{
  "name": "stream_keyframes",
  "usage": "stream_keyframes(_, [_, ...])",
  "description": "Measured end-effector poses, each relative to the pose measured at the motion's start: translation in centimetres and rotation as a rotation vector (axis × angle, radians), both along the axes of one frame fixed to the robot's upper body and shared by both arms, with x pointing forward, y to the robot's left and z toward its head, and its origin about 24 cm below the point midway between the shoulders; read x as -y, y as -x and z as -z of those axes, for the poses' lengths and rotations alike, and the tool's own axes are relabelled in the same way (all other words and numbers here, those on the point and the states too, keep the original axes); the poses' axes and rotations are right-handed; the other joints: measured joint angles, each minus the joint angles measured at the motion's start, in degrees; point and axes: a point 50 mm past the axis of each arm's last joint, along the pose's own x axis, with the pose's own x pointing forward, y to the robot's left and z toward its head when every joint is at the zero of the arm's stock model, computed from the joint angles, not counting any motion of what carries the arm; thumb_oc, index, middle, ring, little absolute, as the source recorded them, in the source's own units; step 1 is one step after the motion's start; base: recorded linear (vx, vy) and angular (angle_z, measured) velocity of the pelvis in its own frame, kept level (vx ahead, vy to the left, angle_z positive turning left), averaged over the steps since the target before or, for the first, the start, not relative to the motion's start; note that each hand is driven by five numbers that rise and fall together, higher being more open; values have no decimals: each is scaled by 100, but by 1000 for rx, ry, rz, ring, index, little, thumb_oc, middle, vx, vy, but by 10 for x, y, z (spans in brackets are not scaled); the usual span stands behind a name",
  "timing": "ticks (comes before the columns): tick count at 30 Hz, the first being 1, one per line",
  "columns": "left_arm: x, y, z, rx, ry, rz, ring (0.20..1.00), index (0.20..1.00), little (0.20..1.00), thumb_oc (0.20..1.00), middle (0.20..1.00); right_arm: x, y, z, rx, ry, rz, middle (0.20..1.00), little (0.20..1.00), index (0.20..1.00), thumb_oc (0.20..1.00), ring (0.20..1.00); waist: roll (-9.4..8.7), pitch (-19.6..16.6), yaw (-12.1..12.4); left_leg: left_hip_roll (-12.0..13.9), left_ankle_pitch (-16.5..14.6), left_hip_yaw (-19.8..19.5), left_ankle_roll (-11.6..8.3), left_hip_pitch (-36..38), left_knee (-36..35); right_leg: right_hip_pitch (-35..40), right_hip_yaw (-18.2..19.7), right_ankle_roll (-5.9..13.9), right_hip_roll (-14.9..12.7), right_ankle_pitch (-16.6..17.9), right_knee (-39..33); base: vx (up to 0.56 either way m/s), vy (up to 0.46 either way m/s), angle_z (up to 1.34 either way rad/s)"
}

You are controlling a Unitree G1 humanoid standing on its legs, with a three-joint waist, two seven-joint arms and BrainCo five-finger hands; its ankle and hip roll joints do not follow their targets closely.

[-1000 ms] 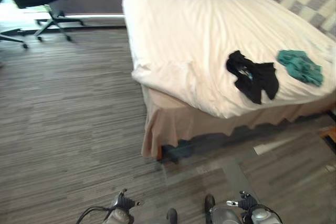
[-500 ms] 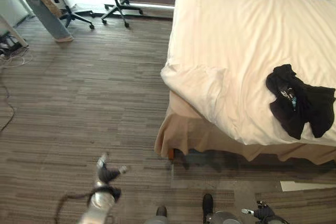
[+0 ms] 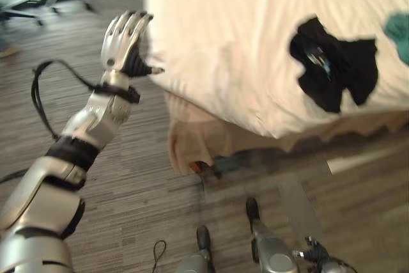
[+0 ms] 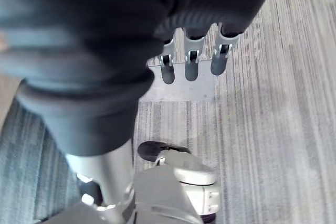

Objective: Tidy up the quilt and then pick up the clothes from the bed and put them into the laundry hamper.

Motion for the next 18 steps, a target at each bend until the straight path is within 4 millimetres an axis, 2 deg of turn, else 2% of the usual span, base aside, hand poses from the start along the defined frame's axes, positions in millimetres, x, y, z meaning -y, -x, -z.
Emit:
stream_keyframes(1, [4, -10, -8, -21, -91, -38, 1000, 1000, 1000, 1000, 1000, -1, -8, -2, 18, 0, -7, 1000, 1000, 1000, 1000, 1000, -30, 58, -146, 21, -57, 166, -69, -119, 4, -224, -22, 4, 10, -10, 0, -56, -10, -68])
stream_keyframes(3, [12, -18, -23, -8, -128, -72, 1000, 1000, 1000, 1000, 1000, -1, -16, -6, 53, -3, -8, 1000, 1000, 1000, 1000, 1000, -2, 266, -326, 49, -78, 276, -109, -224, 23, -372, -52, 11, 35, 116, 3, -64, -25, -43])
stream_keyframes(4, [21, -23, -29, -2, -120, -76, 1000, 1000, 1000, 1000, 1000, 1, -16, -6, 52, -1, -6, 1000, 1000, 1000, 1000, 1000, 77, 431, -447, 107, -99, 293, -143, -299, 22, -432, -40, -34, 96, 177, 4, -65, -28, -15])
stream_keyframes(5, [28, -26, -31, -9, -124, -73, 1000, 1000, 1000, 1000, 1000, 2, -15, -6, 48, 4, -14, 1000, 1000, 1000, 1000, 1000, 115, 531, -468, 137, -103, 301, -151, -296, 23, -459, -34, -62, 135, 199, 5, -49, -33, -31])
stream_keyframes(6, [28, -28, -32, -21, -117, -84, 1000, 1000, 1000, 1000, 1000, 2, -20, -8, 56, 6, -24, 1000, 1000, 1000, 1000, 1000, 122, 721, -507, 202, -105, 428, -171, -291, 22, -488, 34, -121, 216, 252, 8, -37, -31, -33])
stream_keyframes(10, [25, -35, -11, -122, -102, -137, 1000, 1000, 1000, 1000, 1000, 1, -31, -12, 87, 2, -27, 1000, 1000, 1000, 1000, 1000, 128, 924, -610, 292, -148, 520, -243, -246, 3, -511, 67, -139, 314, 255, 10, -10, -23, -17])
stream_keyframes(11, [22, -36, -2, -148, -84, -157, 580, 580, 580, 580, 580, 1, -32, -13, 96, -1, -20, 1000, 1000, 1000, 1000, 1000, 123, 938, -572, 296, -149, 604, -245, -169, 23, -465, 103, -189, 330, 283, 10, 12, -29, -9])
stream_keyframes(12, [21, -36, 4, -170, -73, -166, 492, 492, 492, 492, 492, 1, -33, -14, 101, -8, -7, 1000, 1000, 1000, 1000, 1000, 112, 944, -562, 296, -149, 614, -245, -97, 23, -393, 101, -194, 330, 282, 10, 16, -25, -9])
stream_keyframes(13, [15, -35, 15, -205, -41, -178, 200, 200, 200, 200, 200, 1, -34, -14, 103, -16, 5, 1000, 1000, 1000, 1000, 1000, 109, 945, -562, 301, -154, 623, -250, 23, 21, -272, 103, -206, 334, 273, 9, 6, 1, -7])
stream_keyframes(14, [0, -30, 48, -300, -6, -223, 200, 200, 200, 200, 200, 3, -33, -14, 104, -17, 15, 1000, 1000, 1000, 1000, 1000, 108, 945, -568, 301, -155, 655, -252, 279, 0, -13, 122, -208, 334, 272, 8, 26, 8, -10])
stream_keyframes(16, [-23, -18, 86, -389, 40, -290, 200, 200, 200, 200, 200, 8, -32, -15, 105, -10, 27, 1000, 1000, 1000, 1000, 1000, 131, 915, -535, 304, -217, 675, -280, 564, -15, 265, 145, -246, 353, 234, 5, 77, 28, -10])
stream_keyframes(17, [-30, -14, 94, -407, 53, -308, 200, 200, 200, 200, 200, 10, -30, -15, 107, -16, 59, 1000, 1000, 1000, 1000, 1000, 135, 857, -452, 321, -367, 674, -216, 635, -20, 300, 121, -246, 372, 138, 4, 81, 32, -9])
stream_keyframes(18, [-39, -10, 100, -422, 60, -328, 235, 235, 235, 235, 235, 11, -31, -15, 111, -19, 71, 1000, 1000, 1000, 1000, 1000, 92, 829, -375, 299, -353, 688, -219, 642, -21, 303, 115, -252, 350, 133, 7, 97, 32, -2])
